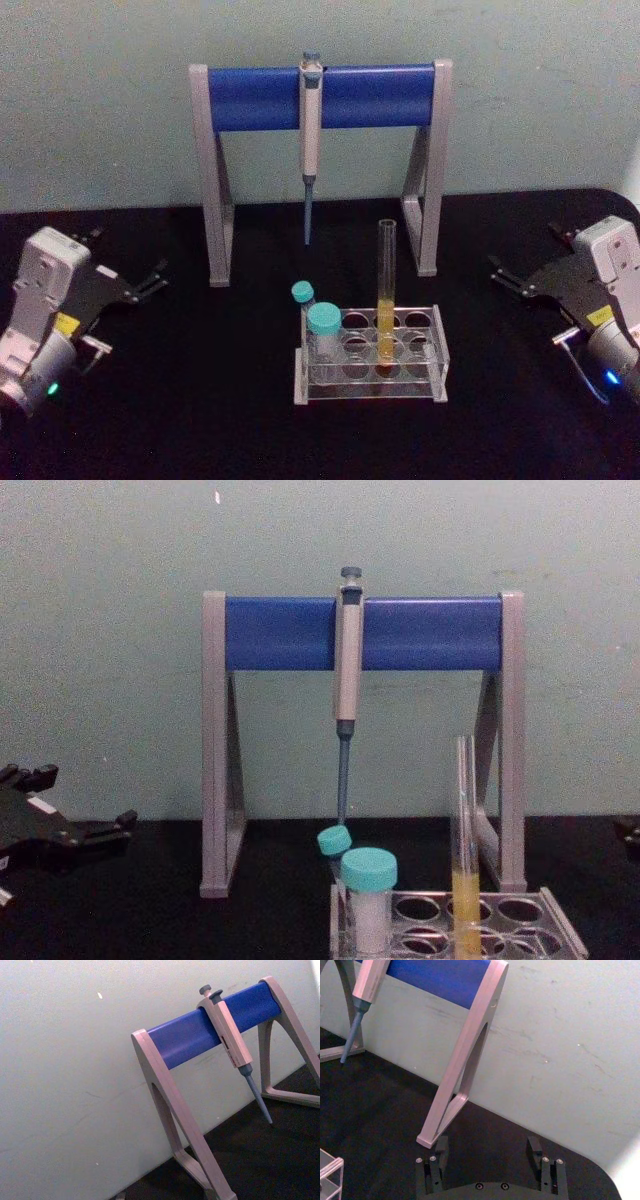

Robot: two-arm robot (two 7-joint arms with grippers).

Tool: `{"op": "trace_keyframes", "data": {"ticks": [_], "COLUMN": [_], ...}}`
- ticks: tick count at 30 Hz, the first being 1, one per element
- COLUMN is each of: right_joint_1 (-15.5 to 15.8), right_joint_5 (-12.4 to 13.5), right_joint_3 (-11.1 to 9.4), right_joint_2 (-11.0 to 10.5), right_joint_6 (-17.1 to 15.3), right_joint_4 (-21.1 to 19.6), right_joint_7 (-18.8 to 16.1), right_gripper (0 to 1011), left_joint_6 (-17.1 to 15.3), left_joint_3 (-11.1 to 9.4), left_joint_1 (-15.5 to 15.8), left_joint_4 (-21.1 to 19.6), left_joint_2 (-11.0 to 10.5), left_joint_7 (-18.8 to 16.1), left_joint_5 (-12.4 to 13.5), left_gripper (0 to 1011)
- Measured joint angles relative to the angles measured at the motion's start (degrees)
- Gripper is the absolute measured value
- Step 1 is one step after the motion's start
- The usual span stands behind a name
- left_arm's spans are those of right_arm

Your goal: Pick up the test tube from the test tube rack, shake it, then place it back into the test tube rack.

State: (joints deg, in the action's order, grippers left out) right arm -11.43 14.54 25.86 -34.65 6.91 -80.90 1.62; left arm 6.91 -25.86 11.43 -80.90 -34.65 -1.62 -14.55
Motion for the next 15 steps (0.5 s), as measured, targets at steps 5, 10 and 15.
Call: {"op": "trace_keyframes", "data": {"ticks": [5,10,15], "right_joint_1": [0.0,0.0,0.0], "right_joint_5": [0.0,0.0,0.0], "right_joint_3": [0.0,0.0,0.0], "right_joint_2": [0.0,0.0,0.0], "right_joint_6": [0.0,0.0,0.0], "right_joint_4": [0.0,0.0,0.0], "right_joint_7": [0.0,0.0,0.0], "right_gripper": [1000,1000,1000], "left_joint_6": [0.0,0.0,0.0], "left_joint_3": [0.0,0.0,0.0], "left_joint_1": [0.0,0.0,0.0], "left_joint_4": [0.0,0.0,0.0], "left_joint_2": [0.0,0.0,0.0], "left_joint_7": [0.0,0.0,0.0], "left_joint_5": [0.0,0.0,0.0], "left_gripper": [1010,1010,1010]}}
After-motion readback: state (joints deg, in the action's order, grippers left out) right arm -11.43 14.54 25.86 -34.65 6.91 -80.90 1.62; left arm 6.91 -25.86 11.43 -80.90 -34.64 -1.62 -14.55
